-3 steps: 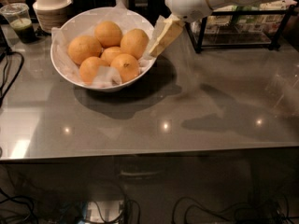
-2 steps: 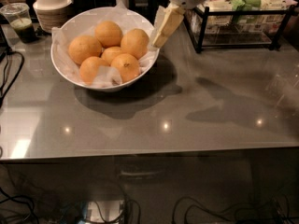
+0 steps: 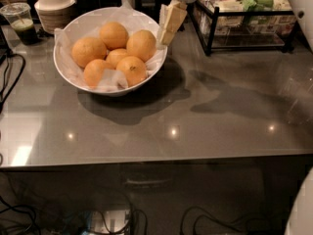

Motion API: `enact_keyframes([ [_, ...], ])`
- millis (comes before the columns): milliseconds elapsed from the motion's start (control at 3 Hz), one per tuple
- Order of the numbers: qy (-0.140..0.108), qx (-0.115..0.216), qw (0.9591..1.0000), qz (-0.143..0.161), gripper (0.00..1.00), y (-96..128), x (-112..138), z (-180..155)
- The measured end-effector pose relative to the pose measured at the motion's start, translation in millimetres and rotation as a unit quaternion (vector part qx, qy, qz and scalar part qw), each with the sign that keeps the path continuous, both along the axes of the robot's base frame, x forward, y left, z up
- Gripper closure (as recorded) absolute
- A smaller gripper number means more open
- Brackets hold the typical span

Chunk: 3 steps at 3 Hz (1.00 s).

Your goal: Pick orange from white bowl

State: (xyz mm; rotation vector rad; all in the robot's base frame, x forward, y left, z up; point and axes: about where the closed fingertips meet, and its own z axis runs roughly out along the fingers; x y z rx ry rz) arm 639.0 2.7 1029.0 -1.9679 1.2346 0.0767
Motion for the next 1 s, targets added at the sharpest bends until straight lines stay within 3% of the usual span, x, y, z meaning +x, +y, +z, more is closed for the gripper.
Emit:
enact_keyframes([
  [333,0.030,-0.038,0.9987,0.012,0.00,6.7,14.7,-25.5],
  [1000,0.085,-0.064,0.9942,0.017,0.00,18.4,33.7,-61.1],
])
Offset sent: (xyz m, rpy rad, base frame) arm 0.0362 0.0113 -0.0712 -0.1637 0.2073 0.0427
